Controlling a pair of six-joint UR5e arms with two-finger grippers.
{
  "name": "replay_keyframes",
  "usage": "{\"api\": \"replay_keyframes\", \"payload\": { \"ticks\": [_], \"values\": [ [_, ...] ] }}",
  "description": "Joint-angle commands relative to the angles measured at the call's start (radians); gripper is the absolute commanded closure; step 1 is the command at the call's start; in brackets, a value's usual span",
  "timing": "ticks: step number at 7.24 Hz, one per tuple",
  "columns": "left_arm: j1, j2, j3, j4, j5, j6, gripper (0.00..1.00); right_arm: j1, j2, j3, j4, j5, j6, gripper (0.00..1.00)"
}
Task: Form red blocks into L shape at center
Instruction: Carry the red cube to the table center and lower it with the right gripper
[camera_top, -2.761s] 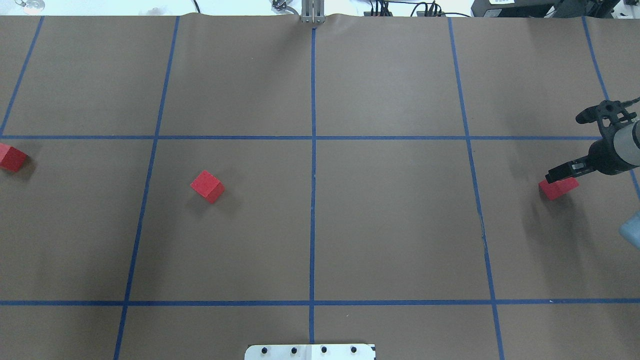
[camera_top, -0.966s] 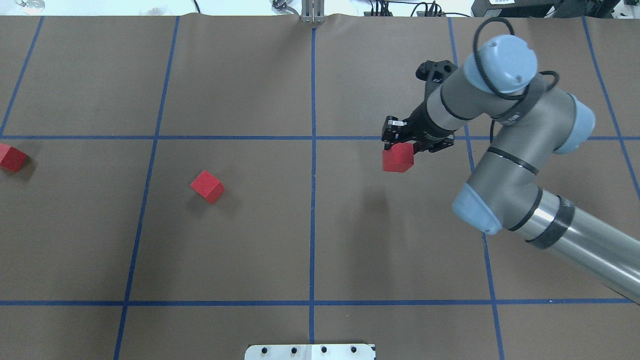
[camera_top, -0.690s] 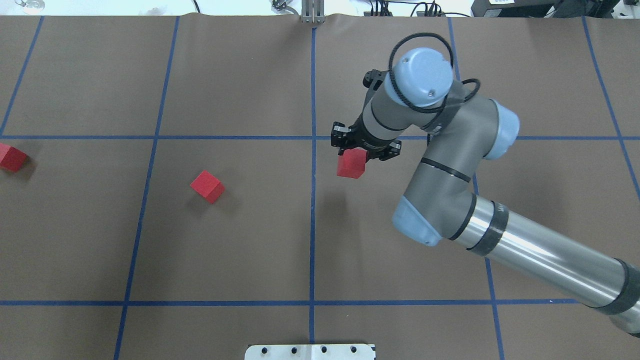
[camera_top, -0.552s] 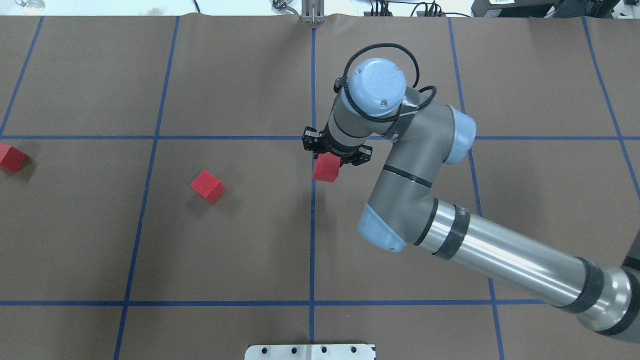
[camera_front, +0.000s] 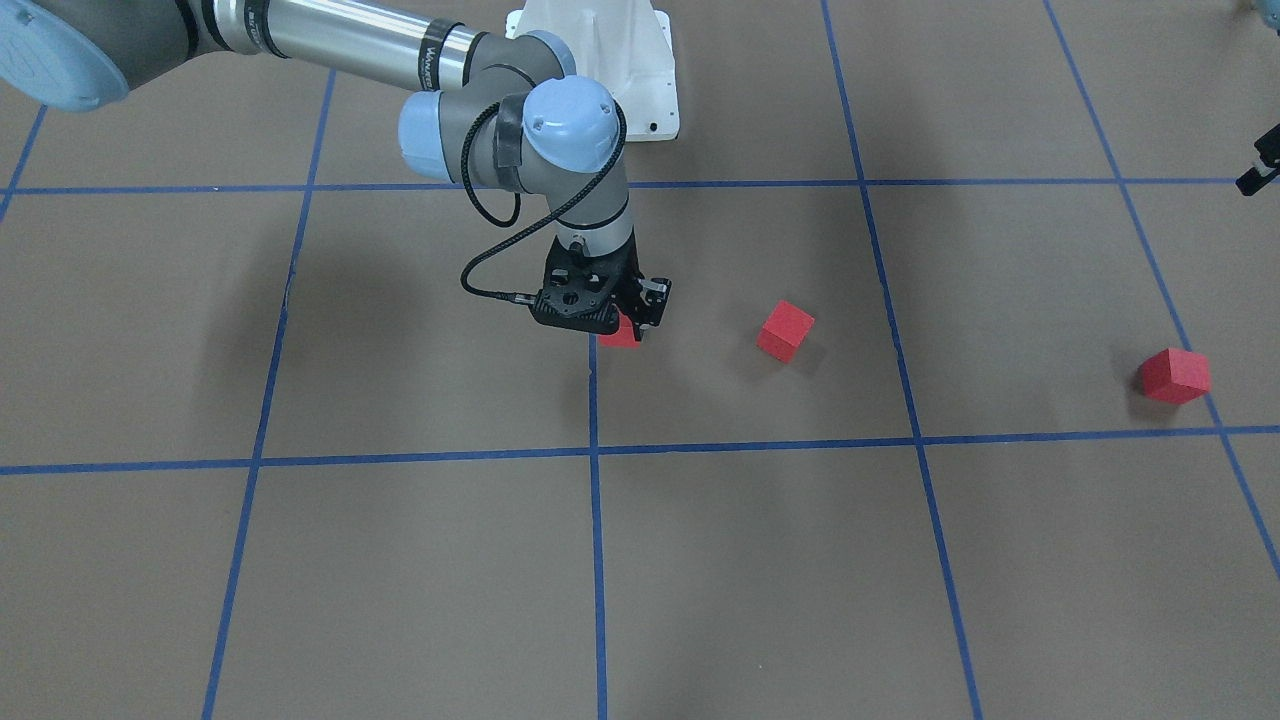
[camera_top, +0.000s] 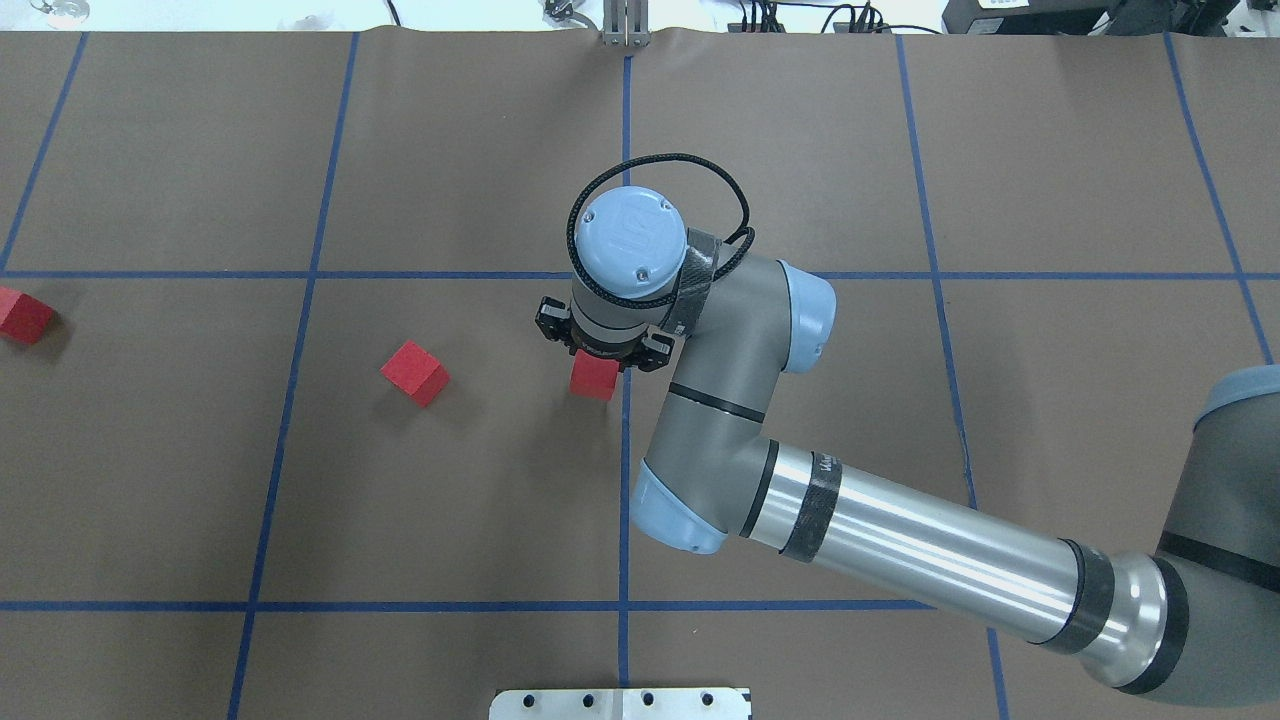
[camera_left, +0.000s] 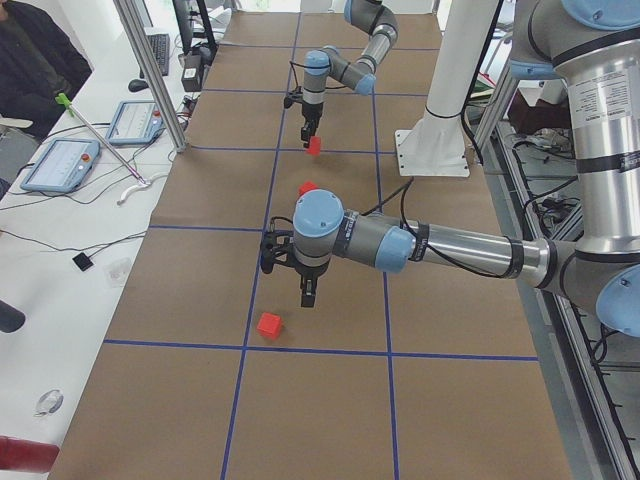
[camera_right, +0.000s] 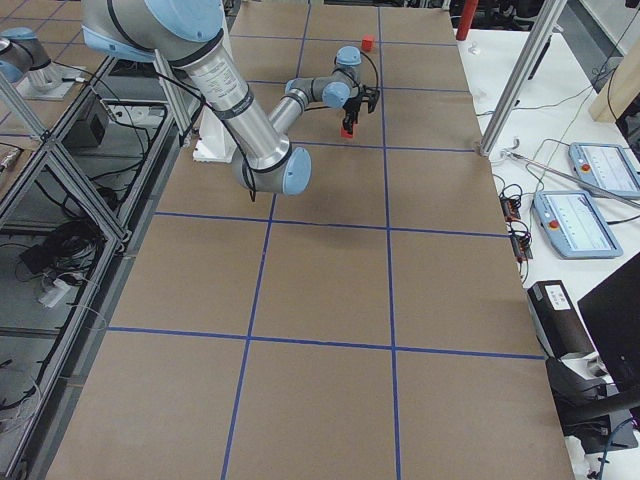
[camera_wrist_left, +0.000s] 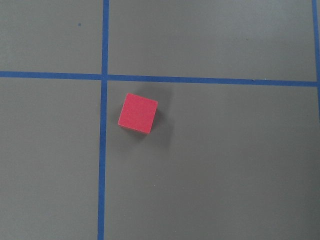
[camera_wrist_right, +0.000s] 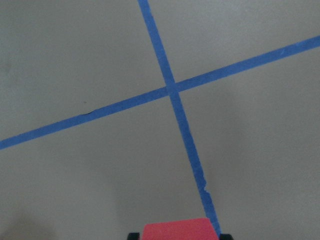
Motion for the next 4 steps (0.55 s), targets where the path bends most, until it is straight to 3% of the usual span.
{"api": "replay_keyframes", "payload": {
  "ticks": [1, 4],
  "values": [
    [0.000, -0.001, -0.001, -0.001, 0.000, 0.000, 0.00, -0.005, 0.008, -0.002, -0.047, -0.002, -0.022, 1.00],
    [0.000, -0.002, 0.001, -0.001, 0.000, 0.000, 0.00, -0.006, 0.004, -0.002, -0.092, -0.002, -0.060, 1.00]
  ]
}}
